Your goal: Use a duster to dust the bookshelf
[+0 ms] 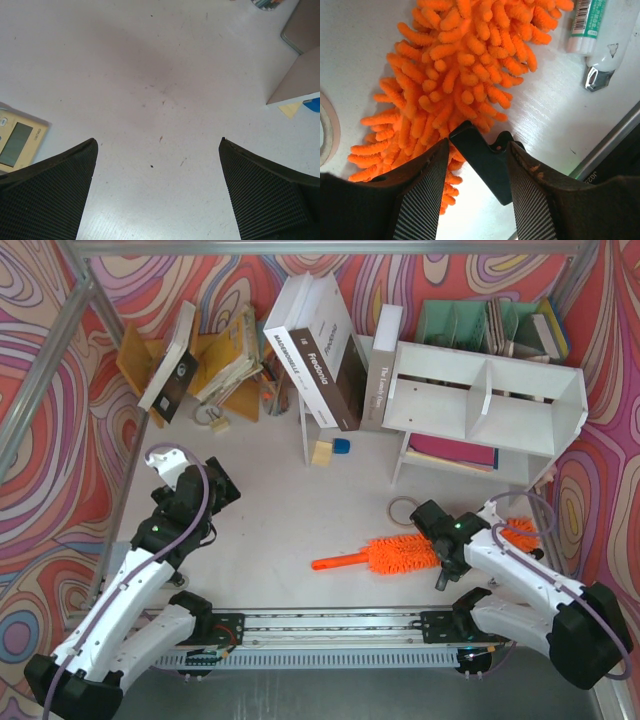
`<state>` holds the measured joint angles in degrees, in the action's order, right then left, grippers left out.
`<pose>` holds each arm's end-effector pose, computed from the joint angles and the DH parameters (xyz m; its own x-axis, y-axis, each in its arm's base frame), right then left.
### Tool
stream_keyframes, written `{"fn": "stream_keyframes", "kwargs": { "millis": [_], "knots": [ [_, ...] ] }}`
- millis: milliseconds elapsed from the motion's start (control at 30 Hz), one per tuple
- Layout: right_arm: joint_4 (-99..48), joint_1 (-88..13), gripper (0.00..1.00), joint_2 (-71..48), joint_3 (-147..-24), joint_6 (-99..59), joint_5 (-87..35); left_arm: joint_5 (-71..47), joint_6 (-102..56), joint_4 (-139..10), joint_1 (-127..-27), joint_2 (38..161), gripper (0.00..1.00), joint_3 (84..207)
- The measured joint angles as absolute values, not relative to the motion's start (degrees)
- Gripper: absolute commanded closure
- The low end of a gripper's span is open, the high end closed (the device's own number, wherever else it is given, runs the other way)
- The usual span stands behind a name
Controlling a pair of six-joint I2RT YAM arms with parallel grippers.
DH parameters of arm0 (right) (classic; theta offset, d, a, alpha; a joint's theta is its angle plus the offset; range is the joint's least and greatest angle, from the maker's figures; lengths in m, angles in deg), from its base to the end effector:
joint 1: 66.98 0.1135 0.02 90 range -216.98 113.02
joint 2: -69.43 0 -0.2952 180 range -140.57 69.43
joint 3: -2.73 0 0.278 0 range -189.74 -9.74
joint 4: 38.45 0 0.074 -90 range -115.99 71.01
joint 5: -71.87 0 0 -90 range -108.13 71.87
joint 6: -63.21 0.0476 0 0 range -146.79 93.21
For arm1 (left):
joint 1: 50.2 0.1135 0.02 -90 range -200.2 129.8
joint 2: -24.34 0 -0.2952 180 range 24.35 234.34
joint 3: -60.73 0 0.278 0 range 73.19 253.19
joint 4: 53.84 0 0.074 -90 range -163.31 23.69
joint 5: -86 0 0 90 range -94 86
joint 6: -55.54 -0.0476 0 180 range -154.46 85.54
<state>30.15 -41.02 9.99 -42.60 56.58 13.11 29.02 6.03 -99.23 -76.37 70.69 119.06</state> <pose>0.1493 0.0452 0.1862 -0.4160 0.7421 -0.5256 0.8495 0.5234 0.0666 0.1759 -0.0575 0.3221 -0.3509 -0.4342 -0.8297 -0.3501 0.8826 -0.3138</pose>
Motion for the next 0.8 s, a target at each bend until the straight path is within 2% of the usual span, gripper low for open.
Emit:
{"fn": "stream_keyframes", "kwargs": {
  "millis": [167, 567, 800],
  "knots": [
    [28.19, -41.02, 0.5, 9.34, -41.92, 55.71, 13.64, 29.02, 6.03, -99.21, -76.37, 70.69, 0.02, 119.04],
    [21.17, -41.18, 0.66, 6.41, -40.76, 53.98, 14.19, 29.02, 6.01, -99.21, -76.37, 70.15, 0.02, 118.91],
    [20.95, -41.18, 0.72, 7.07, -40.85, 53.2, 14.19, 29.02, 6.01, -99.21, -76.37, 70.1, 0.02, 118.91]
  ]
}}
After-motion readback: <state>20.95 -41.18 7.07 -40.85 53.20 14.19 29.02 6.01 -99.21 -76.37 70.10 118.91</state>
